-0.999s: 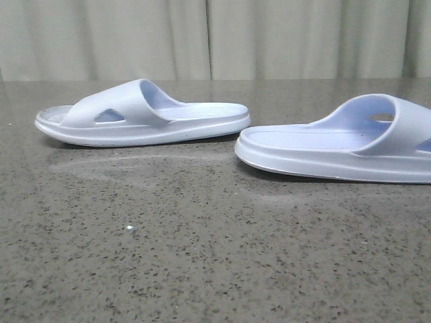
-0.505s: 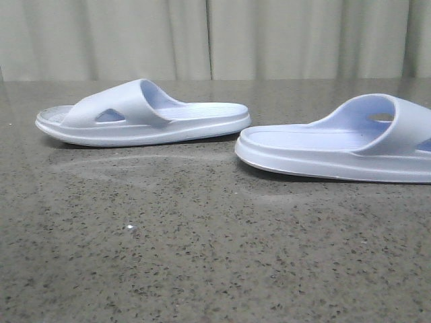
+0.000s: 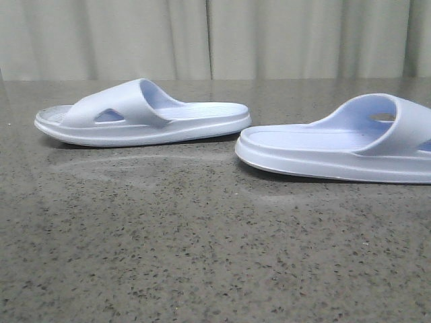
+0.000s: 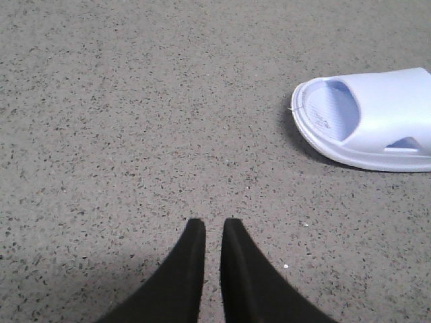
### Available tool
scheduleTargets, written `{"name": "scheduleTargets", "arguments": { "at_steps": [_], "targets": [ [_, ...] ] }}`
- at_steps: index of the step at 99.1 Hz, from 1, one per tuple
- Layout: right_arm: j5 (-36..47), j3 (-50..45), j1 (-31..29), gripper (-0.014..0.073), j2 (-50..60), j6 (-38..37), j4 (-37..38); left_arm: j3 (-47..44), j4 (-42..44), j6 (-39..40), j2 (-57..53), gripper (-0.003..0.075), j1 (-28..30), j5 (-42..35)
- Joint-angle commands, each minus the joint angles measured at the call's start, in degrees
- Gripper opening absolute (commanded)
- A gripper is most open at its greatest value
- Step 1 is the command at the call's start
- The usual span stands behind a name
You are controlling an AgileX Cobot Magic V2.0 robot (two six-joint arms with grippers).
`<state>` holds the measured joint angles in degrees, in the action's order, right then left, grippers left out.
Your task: Insert blue slippers together front up
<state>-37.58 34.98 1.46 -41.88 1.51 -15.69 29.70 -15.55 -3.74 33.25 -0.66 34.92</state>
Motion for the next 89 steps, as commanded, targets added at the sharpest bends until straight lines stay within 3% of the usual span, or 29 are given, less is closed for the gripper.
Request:
{"name": "scheduleTargets", "arguments": {
  "at_steps": [1, 10, 20, 31, 44, 52, 71, 80, 89],
  "targets": [
    [2.30, 2.29, -0.12, -0.0078, -0.12, 0.23, 1.32, 3.42, -1.66, -1.73, 1.25, 0.0016, 0.02, -1.75],
    [2.06, 2.29, -0.12, -0.0070, -0.12, 0.23, 1.32, 5.30, -3.37, -4.73, 2.64, 0.0018, 0.02, -0.66],
    [1.43, 2.29, -0.12, -0.0003, -0.12, 0.23, 1.32, 7.17, -8.47, -9.99, 4.40, 0.0033, 0.02, 0.09],
    [0.12, 2.29, -0.12, 0.0146, -0.12, 0.23, 1.32, 9.08, -14.21, -14.73, 6.17, 0.0134, 0.02, 0.71],
    [-0.52, 2.29, -0.12, 0.0307, -0.12, 0.23, 1.84, 10.99, -15.21, -15.39, 8.52, 0.0264, 0.02, 2.07],
    [-0.52, 2.86, -0.12, 0.0313, -0.12, 0.23, 4.03, 11.90, -15.21, -15.50, 9.92, 0.0302, 0.02, 3.34],
    [-1.90, 6.78, -4.37, 0.0313, -4.93, -0.78, 6.87, 12.62, -16.21, -16.02, 12.47, 0.0301, 0.02, 4.14],
    [-2.35, 7.88, -7.75, 0.0312, -8.29, 0.13, 5.11, 12.62, -16.43, -16.02, 13.34, 0.0301, 0.02, 4.21],
    [-2.13, 8.12, -10.57, 0.0303, -10.79, 4.21, -1.33, 12.62, -16.69, -17.00, 14.04, 0.0301, 0.02, 4.21]
  ]
}}
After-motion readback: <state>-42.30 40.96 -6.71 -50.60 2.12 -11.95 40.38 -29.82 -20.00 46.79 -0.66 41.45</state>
